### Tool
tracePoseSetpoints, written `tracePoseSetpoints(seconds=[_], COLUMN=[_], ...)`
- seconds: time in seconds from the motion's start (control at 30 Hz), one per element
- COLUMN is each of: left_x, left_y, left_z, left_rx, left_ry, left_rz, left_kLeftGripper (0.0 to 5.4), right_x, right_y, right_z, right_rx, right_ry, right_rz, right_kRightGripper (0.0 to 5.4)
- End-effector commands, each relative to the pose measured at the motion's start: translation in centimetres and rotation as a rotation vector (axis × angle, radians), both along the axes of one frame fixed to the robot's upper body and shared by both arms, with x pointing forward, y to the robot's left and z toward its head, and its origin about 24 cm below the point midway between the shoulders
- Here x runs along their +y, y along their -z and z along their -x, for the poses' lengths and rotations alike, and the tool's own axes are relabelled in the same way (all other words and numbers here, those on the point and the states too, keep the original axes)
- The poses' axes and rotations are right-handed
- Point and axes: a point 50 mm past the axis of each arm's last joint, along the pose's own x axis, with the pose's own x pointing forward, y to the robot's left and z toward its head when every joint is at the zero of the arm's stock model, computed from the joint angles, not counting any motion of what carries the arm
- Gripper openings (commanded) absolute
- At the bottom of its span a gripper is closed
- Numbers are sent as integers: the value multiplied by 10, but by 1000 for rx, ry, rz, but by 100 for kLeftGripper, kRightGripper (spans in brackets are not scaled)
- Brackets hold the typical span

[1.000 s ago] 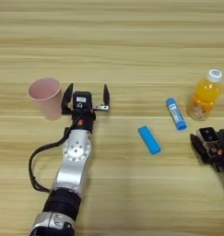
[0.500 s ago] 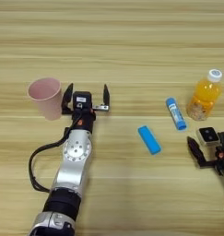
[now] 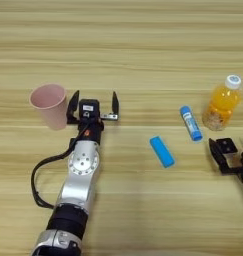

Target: Move the objects on the table

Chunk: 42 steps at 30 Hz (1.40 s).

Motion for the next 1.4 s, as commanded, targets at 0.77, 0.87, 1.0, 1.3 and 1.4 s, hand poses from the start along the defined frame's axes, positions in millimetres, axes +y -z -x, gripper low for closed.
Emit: tracePoseSetpoints(seconds=[0.77,0.87,1.0,1.3,1.4], left_x=[-15,-19,-17,8,25], left_y=[-15,-24,-31,-44,-46], left_z=[2,6,9,9,9], left_rx=[-105,-172,-220,-239,-207], left_ry=[137,171,172,72,2], left_rz=[-27,-25,-30,36,53], left_kLeftGripper=[540,540,540,540,540], right_x=[-35,-36,-42,-59,-59], right_y=[-6,-3,-3,-6,-6], right_z=[-19,-20,-23,-26,-27], right_rx=[-204,-197,-208,-262,-265], right_ry=[233,233,271,374,385], right_rz=[-11,-9,32,84,89], right_kRightGripper=[537,537,537,537,537])
